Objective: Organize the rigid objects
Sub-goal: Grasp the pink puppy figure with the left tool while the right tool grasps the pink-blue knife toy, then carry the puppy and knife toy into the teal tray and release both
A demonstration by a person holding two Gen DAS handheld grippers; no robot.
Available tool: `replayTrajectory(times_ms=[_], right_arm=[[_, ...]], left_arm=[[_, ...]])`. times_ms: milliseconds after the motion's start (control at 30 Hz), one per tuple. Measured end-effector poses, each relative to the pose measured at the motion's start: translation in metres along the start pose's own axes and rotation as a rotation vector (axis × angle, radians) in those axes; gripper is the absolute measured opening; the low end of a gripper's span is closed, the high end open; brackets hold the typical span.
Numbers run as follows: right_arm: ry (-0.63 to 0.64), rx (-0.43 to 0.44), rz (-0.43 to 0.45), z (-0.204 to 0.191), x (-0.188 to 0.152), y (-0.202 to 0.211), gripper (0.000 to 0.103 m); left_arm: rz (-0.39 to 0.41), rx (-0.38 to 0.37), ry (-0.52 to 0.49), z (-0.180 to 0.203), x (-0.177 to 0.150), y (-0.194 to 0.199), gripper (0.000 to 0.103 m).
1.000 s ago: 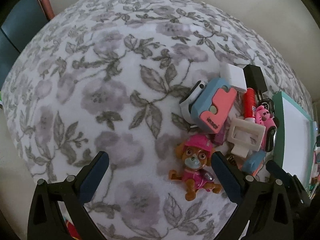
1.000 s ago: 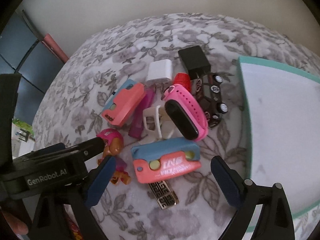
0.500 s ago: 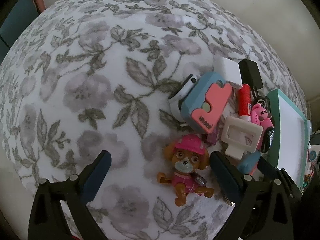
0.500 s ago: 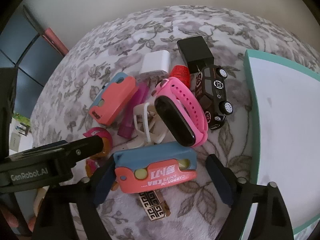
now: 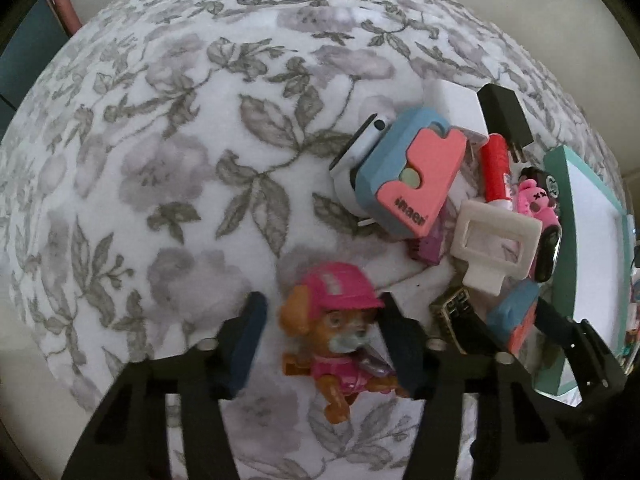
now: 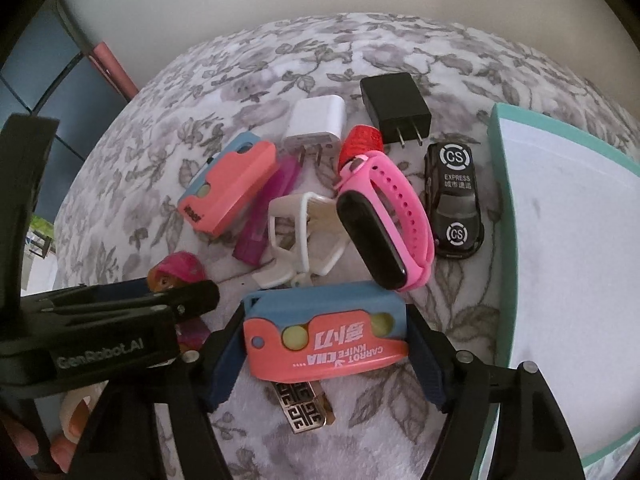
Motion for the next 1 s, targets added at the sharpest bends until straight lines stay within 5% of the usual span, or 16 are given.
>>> replayTrajectory(times_ms=[500,1000], right_arm=[[-0.066,0.050,0.030,0.003,-0.005,0.022,0.075],[-0.148,0.051,0.212,0.021,0.014,0.082,0.075]], left_arm=[[0.036,-0.032,0.063,-0.025,-0.024,0.037,0.046],[0.187,-0.059,0.112,-0.024,-0.010,0.111,0.046]])
Point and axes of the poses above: each gripper's, at about its wrist camera, not at the fingertips, and y roughly against the way its jaws point, z to its right, x to its top, the point moved 5 cm from there along -y, roughly the way its jaws point, and after that the axes turned 9 degrees about x, right-handed, at the moved point
